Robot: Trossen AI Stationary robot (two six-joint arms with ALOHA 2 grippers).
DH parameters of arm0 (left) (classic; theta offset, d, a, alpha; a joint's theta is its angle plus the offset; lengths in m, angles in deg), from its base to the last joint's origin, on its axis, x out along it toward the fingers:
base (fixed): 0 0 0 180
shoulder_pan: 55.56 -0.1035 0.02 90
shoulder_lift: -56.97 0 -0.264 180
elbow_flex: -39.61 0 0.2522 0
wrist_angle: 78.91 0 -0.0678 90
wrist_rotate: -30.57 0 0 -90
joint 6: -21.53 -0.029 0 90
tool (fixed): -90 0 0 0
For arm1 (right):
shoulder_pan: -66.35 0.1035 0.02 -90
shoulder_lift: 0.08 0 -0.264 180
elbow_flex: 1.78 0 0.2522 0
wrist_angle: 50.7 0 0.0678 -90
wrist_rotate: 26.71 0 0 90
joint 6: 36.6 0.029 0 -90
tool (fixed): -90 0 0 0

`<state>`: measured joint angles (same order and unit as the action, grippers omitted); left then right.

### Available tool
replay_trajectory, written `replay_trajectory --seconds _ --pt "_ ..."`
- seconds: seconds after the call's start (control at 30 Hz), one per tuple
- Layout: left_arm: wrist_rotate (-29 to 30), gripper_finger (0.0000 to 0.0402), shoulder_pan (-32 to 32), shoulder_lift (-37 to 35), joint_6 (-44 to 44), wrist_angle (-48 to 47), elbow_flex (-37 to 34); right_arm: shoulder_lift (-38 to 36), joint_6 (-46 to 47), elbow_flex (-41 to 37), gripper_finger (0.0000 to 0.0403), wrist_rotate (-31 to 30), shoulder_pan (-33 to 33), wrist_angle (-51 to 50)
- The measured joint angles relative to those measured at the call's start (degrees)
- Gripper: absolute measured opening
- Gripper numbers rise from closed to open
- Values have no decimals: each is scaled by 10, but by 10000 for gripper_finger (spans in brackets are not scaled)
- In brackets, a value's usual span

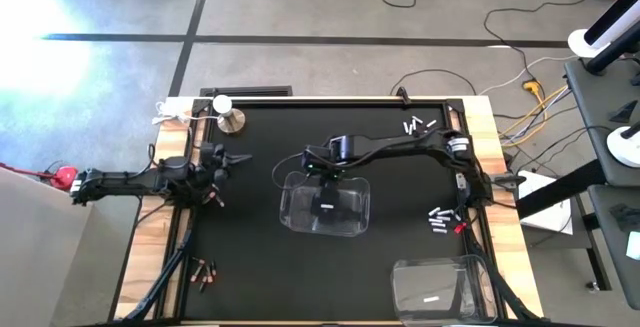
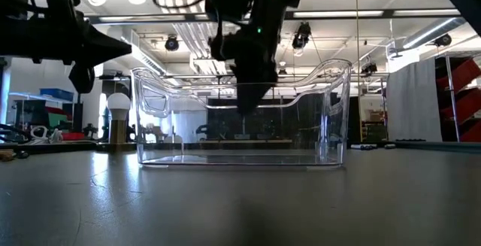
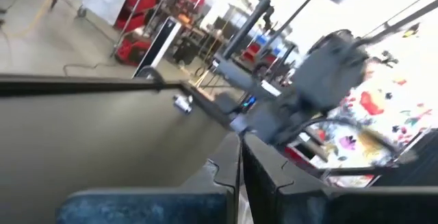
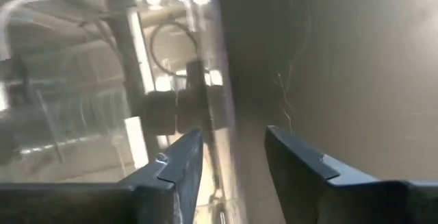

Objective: Sort batteries
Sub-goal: Move the top transparent bin to the top left of the table

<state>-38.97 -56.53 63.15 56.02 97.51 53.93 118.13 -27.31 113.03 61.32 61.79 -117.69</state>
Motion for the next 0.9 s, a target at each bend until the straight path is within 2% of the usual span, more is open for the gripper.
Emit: replay_trajectory --seconds 0.13,0.33,0.53,0.67,0.9 --pt "8 0 0 0 -34 -27 23 15 43 0 113 3 -11 -11" --pt "79 0 0 0 -123 -128 92 17 64 1 21 12 -14 -12" --pt "95 0 0 1 -166 -239 179 -2 207 36 10 5 -18 -12" --pt "89 0 0 1 -194 -314 237 -10 350 71 9 5 -41 -8" --pt "69 0 0 -1 -233 -396 317 7 546 55 10 -3 -70 -2"
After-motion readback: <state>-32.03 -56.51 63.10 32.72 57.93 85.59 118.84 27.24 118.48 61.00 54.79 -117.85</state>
